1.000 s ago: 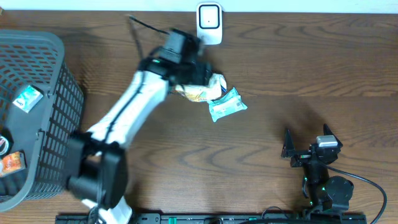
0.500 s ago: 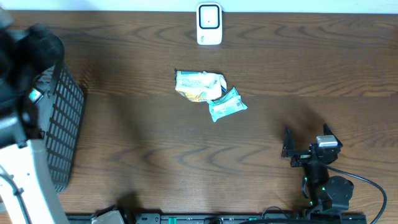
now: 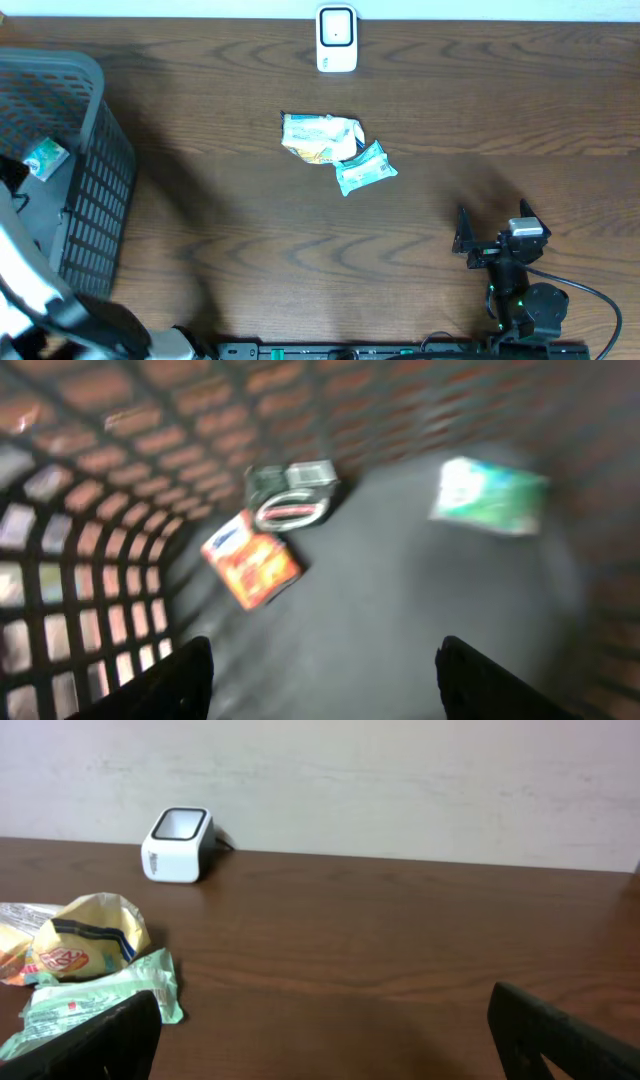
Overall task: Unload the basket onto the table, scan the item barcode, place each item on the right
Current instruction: 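Lift the white bag out and drop it beside the green pack, then reach the left gripper into the basket and grasp the orange Kleenex box, then lift the orange tissue box out and place it behind the bag, then lower the left gripper into the basket toward the green Kleenex box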
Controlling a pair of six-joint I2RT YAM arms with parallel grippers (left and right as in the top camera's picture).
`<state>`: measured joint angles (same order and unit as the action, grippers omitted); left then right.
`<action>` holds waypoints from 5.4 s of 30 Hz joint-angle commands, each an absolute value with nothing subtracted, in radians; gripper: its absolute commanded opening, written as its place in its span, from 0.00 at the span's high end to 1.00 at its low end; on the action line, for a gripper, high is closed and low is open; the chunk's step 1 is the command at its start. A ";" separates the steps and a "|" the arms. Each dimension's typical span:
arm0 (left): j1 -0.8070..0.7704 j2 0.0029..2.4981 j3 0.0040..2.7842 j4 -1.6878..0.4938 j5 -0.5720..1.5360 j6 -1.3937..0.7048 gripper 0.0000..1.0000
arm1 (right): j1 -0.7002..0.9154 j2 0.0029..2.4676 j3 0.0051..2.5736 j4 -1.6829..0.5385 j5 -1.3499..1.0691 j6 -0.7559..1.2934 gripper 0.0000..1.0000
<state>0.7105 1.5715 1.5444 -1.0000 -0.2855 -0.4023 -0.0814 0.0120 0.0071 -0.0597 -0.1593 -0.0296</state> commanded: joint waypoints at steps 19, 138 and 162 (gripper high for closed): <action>0.748 2.074 1.533 -0.954 -0.577 -0.857 0.30 | -0.086 0.006 0.006 -0.064 -0.156 -0.015 0.01; 0.660 1.793 1.524 -0.586 -0.244 0.171 0.36 | -0.086 0.006 0.006 -0.064 -0.156 -0.015 0.01; 0.656 2.099 1.518 -0.428 -0.043 0.505 0.24 | -0.086 0.006 0.006 -0.064 -0.156 -0.015 0.01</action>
